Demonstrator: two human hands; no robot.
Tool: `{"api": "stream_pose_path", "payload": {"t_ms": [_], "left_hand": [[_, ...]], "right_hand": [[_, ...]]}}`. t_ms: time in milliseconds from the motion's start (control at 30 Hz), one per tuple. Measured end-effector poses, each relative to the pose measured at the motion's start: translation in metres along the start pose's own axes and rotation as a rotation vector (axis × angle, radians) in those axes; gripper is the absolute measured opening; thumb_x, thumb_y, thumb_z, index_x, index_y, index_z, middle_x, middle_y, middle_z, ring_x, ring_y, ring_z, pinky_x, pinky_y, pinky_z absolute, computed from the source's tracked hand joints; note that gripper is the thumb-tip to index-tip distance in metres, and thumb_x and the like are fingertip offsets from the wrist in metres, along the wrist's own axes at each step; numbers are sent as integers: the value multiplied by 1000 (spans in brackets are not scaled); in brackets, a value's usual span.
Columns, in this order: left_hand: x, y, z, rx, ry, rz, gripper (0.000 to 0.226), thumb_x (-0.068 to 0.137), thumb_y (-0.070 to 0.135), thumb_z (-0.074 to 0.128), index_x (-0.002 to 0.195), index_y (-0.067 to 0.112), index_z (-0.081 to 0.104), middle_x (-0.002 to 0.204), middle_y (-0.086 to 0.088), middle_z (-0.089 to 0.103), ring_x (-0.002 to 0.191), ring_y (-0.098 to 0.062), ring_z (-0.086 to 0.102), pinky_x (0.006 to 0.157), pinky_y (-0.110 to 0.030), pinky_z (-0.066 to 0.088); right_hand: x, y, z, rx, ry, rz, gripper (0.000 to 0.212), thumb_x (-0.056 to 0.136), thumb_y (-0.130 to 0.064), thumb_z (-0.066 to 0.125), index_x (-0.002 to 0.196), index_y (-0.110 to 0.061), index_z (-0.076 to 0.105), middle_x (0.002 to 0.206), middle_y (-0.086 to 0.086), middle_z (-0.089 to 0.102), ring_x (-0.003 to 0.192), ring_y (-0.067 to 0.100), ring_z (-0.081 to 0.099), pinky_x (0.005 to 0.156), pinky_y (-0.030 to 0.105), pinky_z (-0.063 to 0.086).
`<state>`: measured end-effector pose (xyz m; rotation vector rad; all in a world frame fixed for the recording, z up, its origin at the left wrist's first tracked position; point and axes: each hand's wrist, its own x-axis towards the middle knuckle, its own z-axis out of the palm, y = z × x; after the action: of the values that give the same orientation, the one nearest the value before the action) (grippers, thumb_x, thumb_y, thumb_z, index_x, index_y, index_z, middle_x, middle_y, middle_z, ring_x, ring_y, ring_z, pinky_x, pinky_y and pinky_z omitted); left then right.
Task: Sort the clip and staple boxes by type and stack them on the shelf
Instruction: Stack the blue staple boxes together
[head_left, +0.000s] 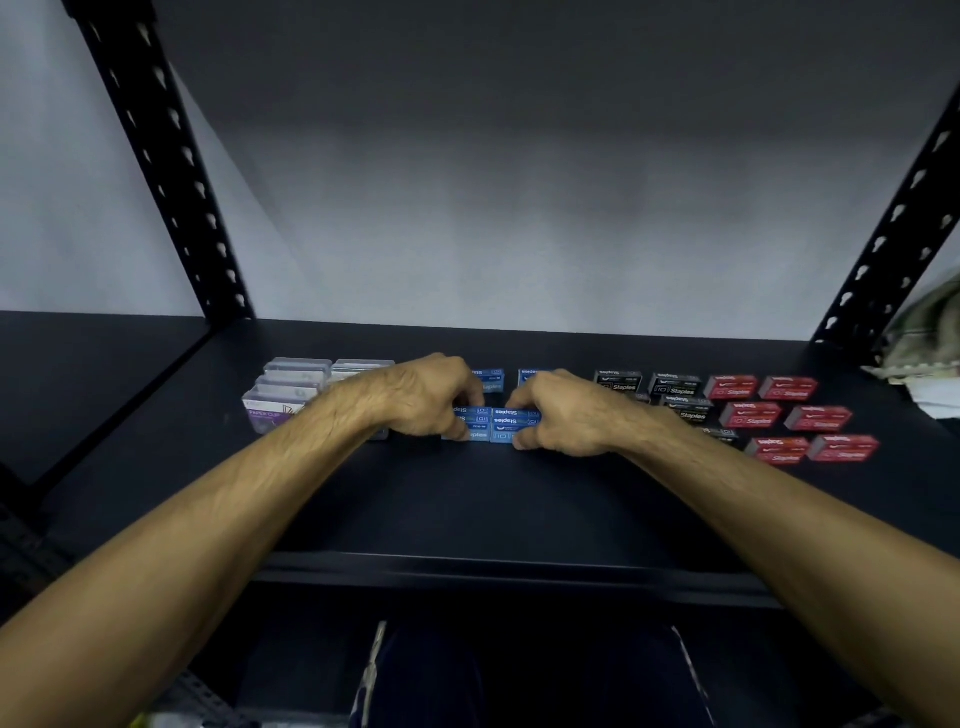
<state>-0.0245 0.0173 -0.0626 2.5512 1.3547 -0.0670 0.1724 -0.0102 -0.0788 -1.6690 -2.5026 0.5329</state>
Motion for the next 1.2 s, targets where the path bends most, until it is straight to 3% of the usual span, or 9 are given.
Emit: {"api": "stream_pose_path", "payload": {"t_ms": [200, 333, 533, 900, 1033, 1200], "left_hand": [[2, -2, 1, -7, 9, 11, 28, 81, 27, 76, 109, 25, 71, 92, 7, 65, 85, -13, 61, 72, -23, 42], [3, -3, 1, -6, 9, 18, 30, 81, 28, 76, 110, 26, 70, 92, 9, 63, 85, -11, 59, 72, -22, 41], [3, -3, 1, -9, -4, 22, 26, 82, 27, 76, 108, 26, 71, 90, 8, 66, 81, -11, 60, 70, -25, 45], [3, -3, -1, -3, -20, 26, 29, 83, 28, 75, 112, 25, 69, 97, 6, 66, 87, -13, 61, 75, -28, 49], [1, -2, -2, -10, -25, 22, 34, 81, 36, 76, 112, 26, 68, 94, 9, 65, 86, -13, 61, 77, -28, 49], [-2, -11, -19, -103, 133, 36, 38, 83, 54, 68, 112, 30, 68, 92, 19, 64, 84, 0, 59, 71, -20, 43]], "right_hand": [[1, 2, 2, -11, 20, -8, 20, 87, -33, 70, 104, -24, 70, 90, -5, 66, 75, 9, 62, 59, 24, 46], [2, 4, 3, -2, 29, -8, 20, 87, -33, 70, 105, -25, 69, 91, -6, 66, 75, 7, 62, 56, 21, 43], [1, 3, 2, -7, 23, -9, 24, 87, -33, 70, 110, -23, 70, 92, -5, 68, 78, 10, 64, 61, 23, 49], [1, 1, 1, -11, 13, -3, 26, 87, -33, 71, 110, -22, 70, 89, -8, 67, 74, 7, 63, 57, 21, 45], [0, 1, -1, -31, 24, 18, 32, 82, -41, 73, 109, -24, 69, 94, -5, 68, 80, 12, 64, 70, 31, 54], [-1, 8, -22, 15, 168, 46, 55, 80, -54, 69, 124, -22, 64, 112, -6, 66, 94, 9, 60, 80, 25, 46]]}}
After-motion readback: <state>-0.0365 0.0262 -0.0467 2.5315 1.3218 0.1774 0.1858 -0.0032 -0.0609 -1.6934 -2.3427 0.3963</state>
